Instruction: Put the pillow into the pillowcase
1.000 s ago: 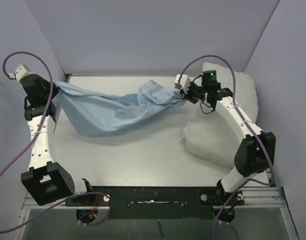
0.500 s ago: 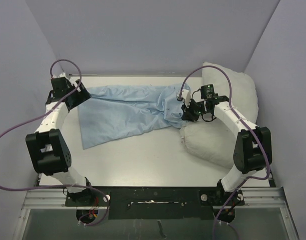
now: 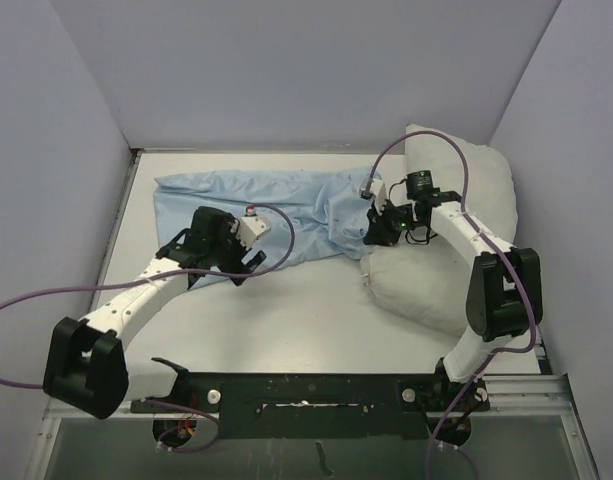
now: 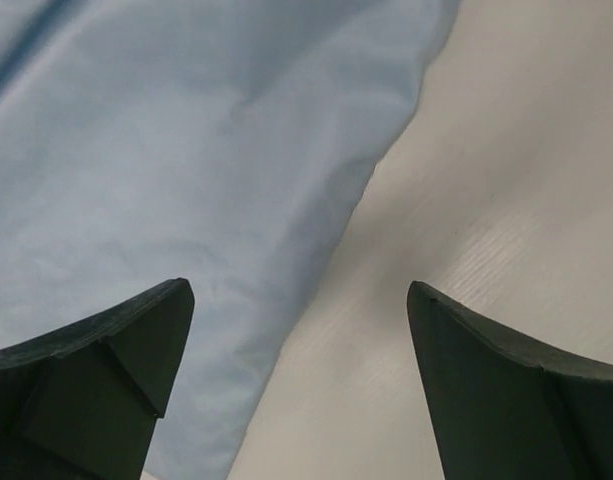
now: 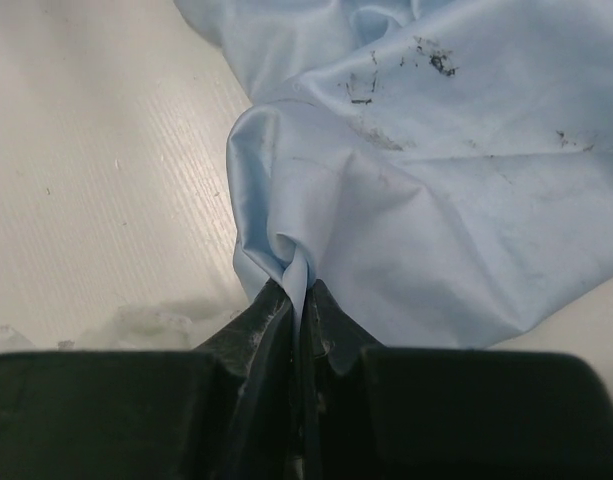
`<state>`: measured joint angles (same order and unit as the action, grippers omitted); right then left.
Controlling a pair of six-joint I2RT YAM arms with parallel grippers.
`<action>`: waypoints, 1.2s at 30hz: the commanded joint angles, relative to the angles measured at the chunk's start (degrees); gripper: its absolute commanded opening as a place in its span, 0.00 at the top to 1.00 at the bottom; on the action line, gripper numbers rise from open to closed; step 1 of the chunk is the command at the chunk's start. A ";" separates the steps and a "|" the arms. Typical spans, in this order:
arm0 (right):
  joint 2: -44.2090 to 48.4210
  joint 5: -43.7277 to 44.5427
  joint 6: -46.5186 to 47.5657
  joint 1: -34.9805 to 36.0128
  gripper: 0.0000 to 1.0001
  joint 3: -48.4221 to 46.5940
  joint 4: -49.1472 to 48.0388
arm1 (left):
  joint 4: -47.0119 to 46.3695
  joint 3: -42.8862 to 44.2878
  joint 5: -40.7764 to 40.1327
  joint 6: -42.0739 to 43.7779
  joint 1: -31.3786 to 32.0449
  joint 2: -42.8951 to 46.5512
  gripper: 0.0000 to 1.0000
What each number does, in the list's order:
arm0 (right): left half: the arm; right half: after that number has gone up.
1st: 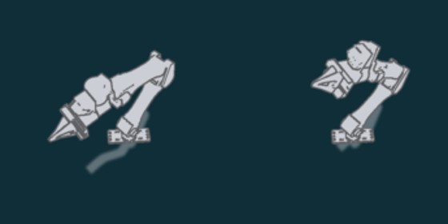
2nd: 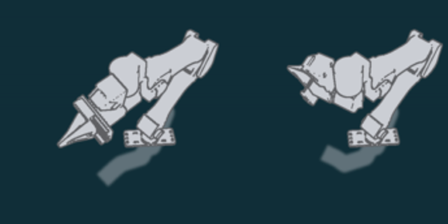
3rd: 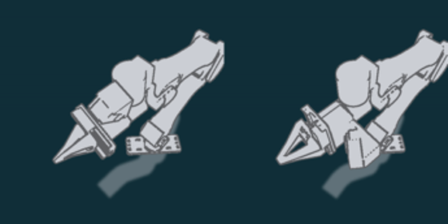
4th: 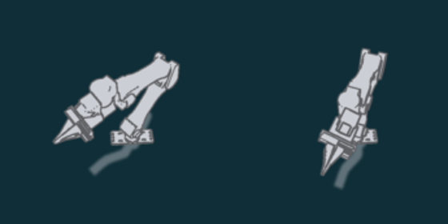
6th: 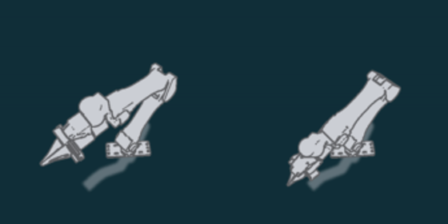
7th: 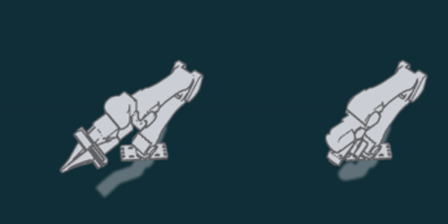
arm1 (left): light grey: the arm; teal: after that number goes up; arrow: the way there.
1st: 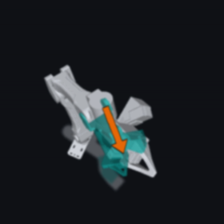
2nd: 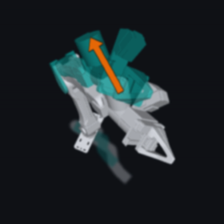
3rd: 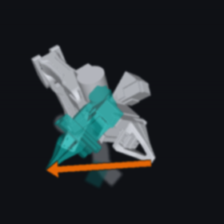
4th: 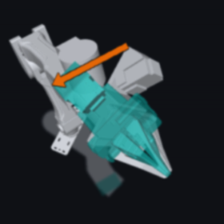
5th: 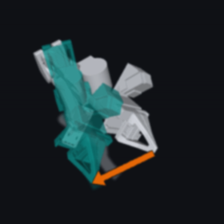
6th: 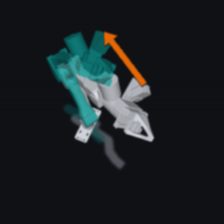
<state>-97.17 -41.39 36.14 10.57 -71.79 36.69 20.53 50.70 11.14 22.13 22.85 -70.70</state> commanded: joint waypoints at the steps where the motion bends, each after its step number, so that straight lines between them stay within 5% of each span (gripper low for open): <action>1: 2.11 -5.31 -3.04 -2.11 0.99 -2.17 -0.91 | 6.09 -2.44 -4.56 14.28 -0.69 -6.29 0.11; 7: 1.20 -9.63 -5.72 -3.97 0.99 -2.86 -0.96 | 5.59 -2.17 -3.77 14.97 -0.70 -14.97 0.12; 10: 1.23 -10.53 -5.82 -4.14 0.99 -2.83 -0.83 | 4.76 -0.35 -8.52 13.83 -1.39 -18.43 0.20; 14: 2.03 -11.88 -5.93 -4.24 1.00 -3.32 -0.59 | 4.10 1.84 -9.04 12.31 -4.75 -22.23 0.45; 19: 3.74 -12.28 -4.66 -4.58 0.99 -5.97 0.27 | 8.08 6.63 -7.75 11.06 -6.97 -22.20 1.00; 23: 3.32 -12.54 -5.41 -6.01 0.99 -14.42 1.95 | 3.93 5.60 -10.72 10.06 -8.64 -7.26 1.00; 27: 1.87 -12.11 -17.68 -7.52 0.98 -23.63 -2.58 | -0.36 7.87 -8.67 8.12 -13.65 6.47 1.00; 31: 1.84 -10.82 -35.48 -9.21 0.95 -24.91 -12.38 | 1.70 13.39 -3.03 6.55 -18.52 10.26 1.00; 36: 3.34 3.04 -31.55 -8.30 0.79 -21.89 -10.11 | 2.59 13.73 1.88 5.78 -19.86 12.00 1.00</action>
<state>-96.75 -49.54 6.74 2.44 -95.37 28.27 21.69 64.66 8.71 29.34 4.21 -58.04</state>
